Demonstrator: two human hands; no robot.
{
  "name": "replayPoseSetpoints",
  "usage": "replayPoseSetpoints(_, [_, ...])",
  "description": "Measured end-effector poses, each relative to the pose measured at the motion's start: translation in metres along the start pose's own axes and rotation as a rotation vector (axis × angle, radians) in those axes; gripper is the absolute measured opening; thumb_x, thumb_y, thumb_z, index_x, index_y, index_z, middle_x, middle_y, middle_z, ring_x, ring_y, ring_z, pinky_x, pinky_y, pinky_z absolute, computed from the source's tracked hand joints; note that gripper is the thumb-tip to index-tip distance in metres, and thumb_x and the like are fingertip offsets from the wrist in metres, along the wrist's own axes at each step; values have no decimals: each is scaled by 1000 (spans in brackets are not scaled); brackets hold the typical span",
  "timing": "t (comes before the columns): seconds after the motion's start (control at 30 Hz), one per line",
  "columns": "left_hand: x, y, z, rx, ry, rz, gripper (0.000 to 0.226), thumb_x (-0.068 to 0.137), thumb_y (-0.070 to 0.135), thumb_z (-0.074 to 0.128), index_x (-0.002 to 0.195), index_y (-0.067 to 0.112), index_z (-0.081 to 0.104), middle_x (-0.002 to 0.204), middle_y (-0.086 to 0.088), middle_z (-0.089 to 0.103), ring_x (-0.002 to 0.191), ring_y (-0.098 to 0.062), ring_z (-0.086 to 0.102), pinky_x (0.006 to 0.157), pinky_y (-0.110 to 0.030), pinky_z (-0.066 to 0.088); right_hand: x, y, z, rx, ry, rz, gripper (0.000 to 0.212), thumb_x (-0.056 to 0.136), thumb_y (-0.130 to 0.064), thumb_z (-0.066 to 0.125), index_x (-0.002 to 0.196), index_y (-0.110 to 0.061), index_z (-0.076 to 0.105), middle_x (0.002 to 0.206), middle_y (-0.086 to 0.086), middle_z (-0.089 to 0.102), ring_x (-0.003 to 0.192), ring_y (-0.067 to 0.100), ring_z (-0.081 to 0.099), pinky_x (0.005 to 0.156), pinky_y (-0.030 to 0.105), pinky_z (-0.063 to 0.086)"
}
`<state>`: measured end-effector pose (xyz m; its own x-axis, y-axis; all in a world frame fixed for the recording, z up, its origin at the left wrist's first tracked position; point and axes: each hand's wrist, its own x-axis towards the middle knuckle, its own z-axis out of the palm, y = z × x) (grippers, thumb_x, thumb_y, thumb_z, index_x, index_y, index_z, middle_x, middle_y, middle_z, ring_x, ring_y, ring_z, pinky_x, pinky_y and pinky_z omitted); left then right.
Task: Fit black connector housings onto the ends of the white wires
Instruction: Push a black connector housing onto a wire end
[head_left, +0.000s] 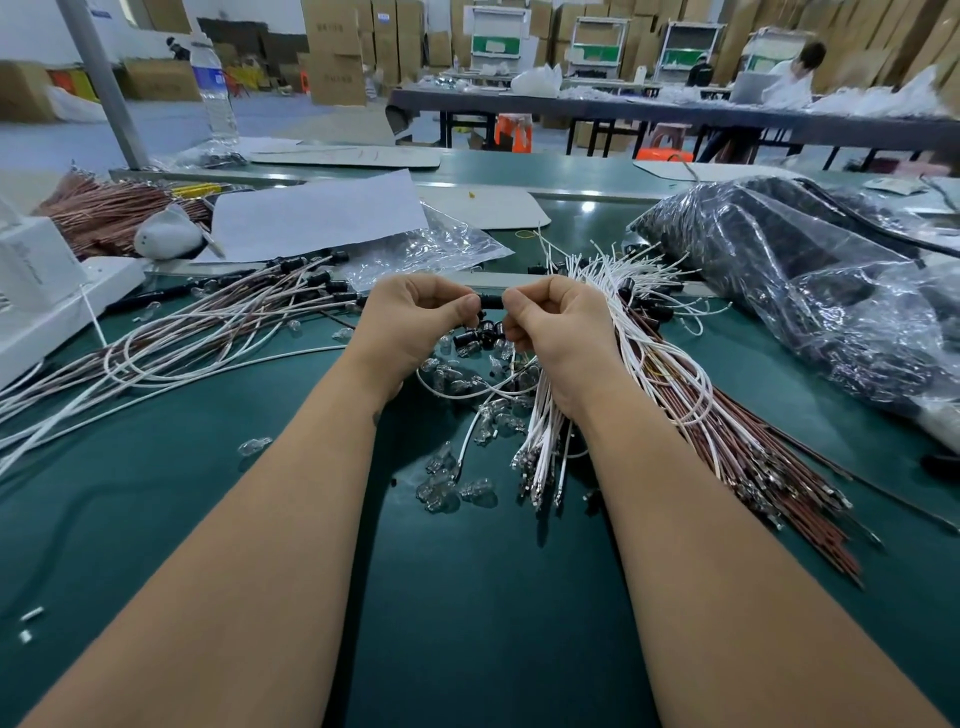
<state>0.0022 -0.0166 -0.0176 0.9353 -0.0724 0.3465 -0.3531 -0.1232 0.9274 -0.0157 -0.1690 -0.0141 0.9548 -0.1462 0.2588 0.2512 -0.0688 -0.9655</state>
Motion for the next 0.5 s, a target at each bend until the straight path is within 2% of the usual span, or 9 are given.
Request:
replayPoseSetpoints(0.17, [0, 0, -1, -41, -19, -20, 8, 82, 9, 72, 80, 16, 71, 62, 5, 71, 63, -3, 66, 67, -12, 50, 0, -1, 0, 17, -18, -7, 14, 92, -6, 63, 79, -12, 61, 64, 2, 61, 56, 8, 57, 55, 18, 49])
replayPoseSetpoints(0.3, [1, 1, 2, 32, -11, -26, 8, 83, 15, 74, 78, 20, 72, 65, 6, 72, 65, -2, 66, 67, -10, 51, 0, -1, 5, -159, 39, -10, 14, 96, -13, 56, 84, -19, 58, 79, 7, 64, 69, 15, 59, 64, 28, 50])
replayPoseSetpoints(0.4, [4, 1, -3, 31, 90, -50, 13, 89, 15, 68, 78, 21, 71, 64, 12, 70, 56, 7, 59, 56, -6, 45, 1, -6, 3, -206, 170, -80, 17, 98, -16, 53, 83, -24, 55, 80, -1, 61, 70, 11, 58, 58, 20, 48])
replayPoseSetpoints(0.43, [5, 1, -6, -14, 110, -71, 14, 91, 14, 64, 80, 20, 70, 65, 12, 70, 54, 7, 55, 55, -9, 44, 0, -7, 2, -243, 166, -113, 16, 97, -14, 54, 84, -23, 55, 79, -3, 60, 69, 9, 58, 57, 17, 48])
replayPoseSetpoints(0.5, [7, 3, -11, -190, 87, -103, 15, 93, 7, 57, 87, 16, 67, 71, 9, 70, 61, -1, 53, 63, -16, 43, -2, -7, 1, -379, 42, -177, 12, 95, -11, 57, 85, -18, 59, 73, -6, 60, 61, 1, 56, 52, 14, 45])
